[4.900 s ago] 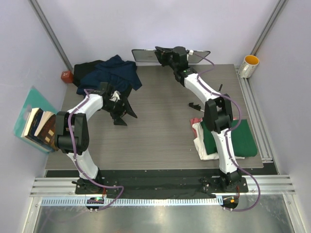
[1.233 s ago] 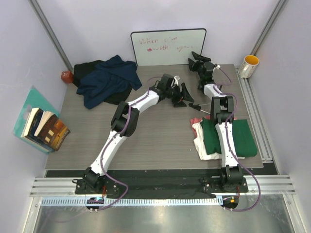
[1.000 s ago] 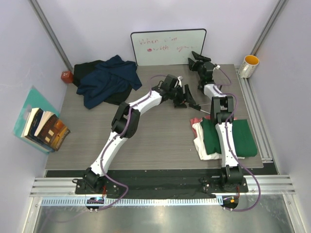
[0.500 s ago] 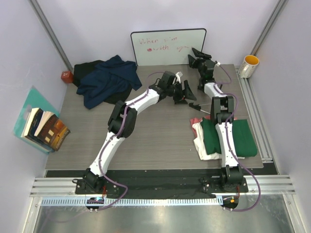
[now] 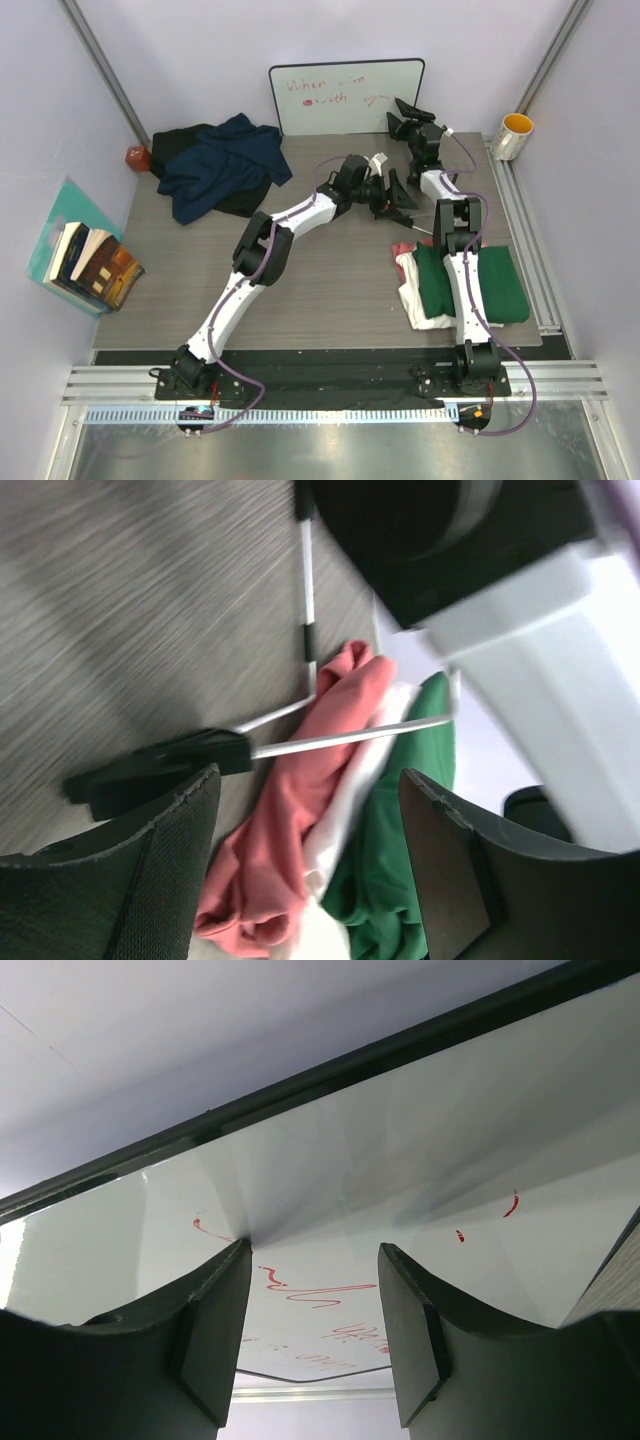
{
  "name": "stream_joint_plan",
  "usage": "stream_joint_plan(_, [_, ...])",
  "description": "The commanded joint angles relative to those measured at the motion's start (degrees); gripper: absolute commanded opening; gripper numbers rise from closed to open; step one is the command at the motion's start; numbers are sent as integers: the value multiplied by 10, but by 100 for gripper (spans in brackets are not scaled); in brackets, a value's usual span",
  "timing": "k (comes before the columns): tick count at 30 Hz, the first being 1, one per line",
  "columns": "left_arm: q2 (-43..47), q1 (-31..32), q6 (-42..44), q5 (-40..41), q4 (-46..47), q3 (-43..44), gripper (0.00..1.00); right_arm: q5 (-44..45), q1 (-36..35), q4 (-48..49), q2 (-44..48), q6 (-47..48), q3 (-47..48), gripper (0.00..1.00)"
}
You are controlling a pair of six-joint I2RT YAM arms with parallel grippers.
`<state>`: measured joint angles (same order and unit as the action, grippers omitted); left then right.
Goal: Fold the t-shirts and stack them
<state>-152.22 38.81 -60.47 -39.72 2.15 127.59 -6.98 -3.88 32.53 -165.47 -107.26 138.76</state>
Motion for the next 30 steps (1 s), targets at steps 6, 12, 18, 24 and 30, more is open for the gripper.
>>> stream_joint_plan(6, [16,16,-3,8,22,-53,71,7,3,40,27,-20,-1,59])
stream_joint_plan(12, [-9,16,-6,57,20,-34,70,2,4,45,32,-21,-11,59])
stream_joint_plan(18, [-40,11,-13,93,25,4,70,-2,4,53,32,-36,-21,59])
stream_joint_plan(24, [-85,9,-53,112,67,37,72,-2,5,68,30,-48,-17,59])
stream_joint_plan(30, [-119,10,-66,131,73,56,72,-13,7,117,42,-74,-23,59])
